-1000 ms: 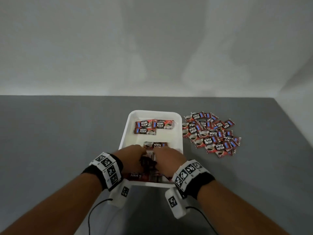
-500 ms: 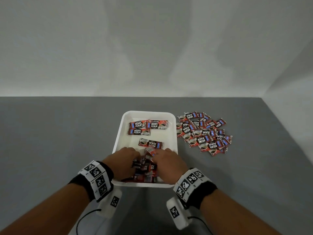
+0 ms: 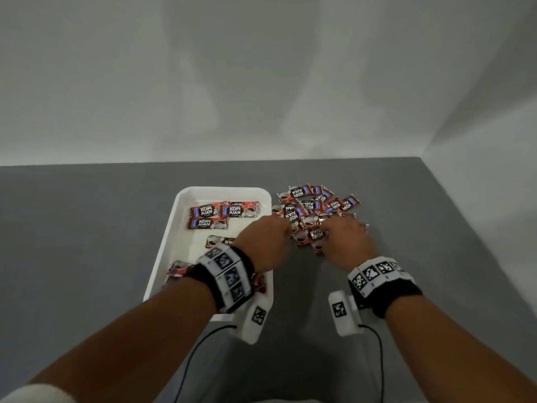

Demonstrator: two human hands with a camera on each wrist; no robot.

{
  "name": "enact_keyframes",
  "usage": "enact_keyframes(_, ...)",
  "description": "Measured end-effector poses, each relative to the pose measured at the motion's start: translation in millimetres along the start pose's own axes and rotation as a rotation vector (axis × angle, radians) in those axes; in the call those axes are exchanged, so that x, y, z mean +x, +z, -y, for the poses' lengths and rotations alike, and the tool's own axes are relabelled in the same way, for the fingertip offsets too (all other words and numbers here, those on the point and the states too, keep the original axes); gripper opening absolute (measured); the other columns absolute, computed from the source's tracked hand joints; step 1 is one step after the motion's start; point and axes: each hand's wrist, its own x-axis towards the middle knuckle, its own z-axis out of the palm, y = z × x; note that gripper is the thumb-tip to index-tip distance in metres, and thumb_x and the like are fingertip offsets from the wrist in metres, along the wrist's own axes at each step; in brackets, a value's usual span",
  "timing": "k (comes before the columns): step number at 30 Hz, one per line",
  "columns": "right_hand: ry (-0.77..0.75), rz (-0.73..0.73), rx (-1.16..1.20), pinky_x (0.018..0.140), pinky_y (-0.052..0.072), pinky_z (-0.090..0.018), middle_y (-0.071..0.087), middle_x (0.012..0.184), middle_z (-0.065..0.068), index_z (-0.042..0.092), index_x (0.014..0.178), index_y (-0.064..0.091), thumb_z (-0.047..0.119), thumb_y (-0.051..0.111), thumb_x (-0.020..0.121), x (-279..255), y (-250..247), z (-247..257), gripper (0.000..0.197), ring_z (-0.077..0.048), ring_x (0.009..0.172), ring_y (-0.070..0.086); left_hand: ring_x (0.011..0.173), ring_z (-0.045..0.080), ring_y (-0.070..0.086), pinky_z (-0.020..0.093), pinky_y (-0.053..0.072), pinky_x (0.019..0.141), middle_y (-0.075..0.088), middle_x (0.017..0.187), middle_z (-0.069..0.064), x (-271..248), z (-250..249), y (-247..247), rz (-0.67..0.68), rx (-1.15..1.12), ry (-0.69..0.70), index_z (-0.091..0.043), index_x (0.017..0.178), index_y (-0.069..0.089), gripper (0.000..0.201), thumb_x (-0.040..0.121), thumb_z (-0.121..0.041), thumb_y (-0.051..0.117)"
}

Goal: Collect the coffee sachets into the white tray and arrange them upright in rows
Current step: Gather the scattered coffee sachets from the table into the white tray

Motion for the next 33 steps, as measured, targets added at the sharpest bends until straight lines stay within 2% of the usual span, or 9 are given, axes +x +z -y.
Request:
enact_keyframes(4,0.031,0.047,-0.005,0.093,0.052,-0.042,0.067,0.108,-0.008,0.026,0.108,0.074,0.027,0.066,0.090,3,2,-27,0.020,-0.031,0.109,0.060,0.100,0.032,0.068,0.041,0.056,0.084,0.071,0.106,0.014,55,-34,22,0.037,0.107,0.016,-0.005,0.103,0.069,0.019,0.088,-0.010,0.059)
enact_keyframes(7,-0.047,0.031,-0.031,0.093,0.052,-0.040,0.070,0.110,-0.006,0.019,0.110,0.073,0.024,0.063,0.091,4,9,-33,0.022,-0.029,0.108,0.062,0.104,0.031,0.068,0.039,0.057,0.088,0.070,0.112,0.014,84,-45,38,0.083,0.186,-0.001,-0.005,0.108,0.067,0.019,0.093,-0.007,0.056)
enact_keyframes(13,-0.107,0.114,-0.126,0.114,0.034,-0.046,0.062,0.131,-0.006,0.019,0.127,0.060,0.025,0.057,0.098,5,20,-43,0.030,-0.028,0.125,0.049,0.116,0.029,0.064,0.038,0.052,0.099,0.065,0.128,0.015,104,-48,65,0.159,0.205,-0.087,-0.005,0.124,0.061,0.026,0.100,-0.012,0.055)
enact_keyframes(18,-0.151,0.154,-0.082,0.102,0.042,-0.037,0.066,0.122,-0.006,0.018,0.123,0.064,0.020,0.058,0.097,0,18,-49,0.027,-0.025,0.114,0.058,0.115,0.031,0.064,0.037,0.053,0.097,0.065,0.127,0.016,98,-47,69,0.127,0.181,-0.096,-0.002,0.124,0.059,0.026,0.100,-0.008,0.053)
enact_keyframes(22,-0.161,0.210,0.085,0.078,0.045,-0.028,0.068,0.100,-0.003,0.012,0.110,0.070,0.009,0.064,0.089,0,2,-54,0.022,-0.025,0.098,0.065,0.074,0.017,0.060,0.030,0.050,0.066,0.063,0.084,0.002,97,-50,51,0.067,0.076,-0.046,-0.006,0.088,0.064,0.010,0.093,-0.012,0.057)
enact_keyframes(25,-0.102,0.199,0.214,0.069,0.041,-0.026,0.058,0.081,0.010,0.021,0.091,0.066,0.008,0.071,0.084,7,-21,-66,0.015,-0.016,0.080,0.060,0.052,0.014,0.044,0.027,0.034,0.052,0.046,0.058,-0.005,110,-40,43,-0.036,-0.003,-0.075,-0.015,0.060,0.041,0.031,0.087,-0.010,0.054)
enact_keyframes(28,-0.020,0.132,0.283,0.061,0.041,-0.025,0.058,0.078,0.007,0.016,0.083,0.060,0.004,0.064,0.084,12,-35,-77,0.012,-0.016,0.070,0.054,0.068,0.017,0.062,0.026,0.049,0.056,0.063,0.076,-0.002,119,-35,43,0.015,-0.057,-0.138,-0.015,0.081,0.052,0.008,0.087,-0.015,0.058)
enact_keyframes(30,0.023,0.140,0.300,0.057,0.039,-0.027,0.057,0.076,0.002,0.010,0.089,0.058,0.002,0.058,0.087,11,-35,-77,0.008,-0.019,0.067,0.051,0.090,0.021,0.066,0.033,0.058,0.077,0.068,0.102,0.003,123,-34,48,0.032,-0.085,-0.120,-0.011,0.110,0.056,0.025,0.089,-0.019,0.065)
enact_keyframes(33,0.034,0.203,0.264,0.056,0.036,-0.027,0.057,0.083,0.001,0.014,0.097,0.054,0.012,0.055,0.097,7,-24,-70,0.002,-0.013,0.069,0.052,0.103,0.027,0.066,0.035,0.056,0.085,0.067,0.116,0.009,124,-39,60,0.148,0.124,-0.078,-0.008,0.119,0.061,0.031,0.091,-0.019,0.069)
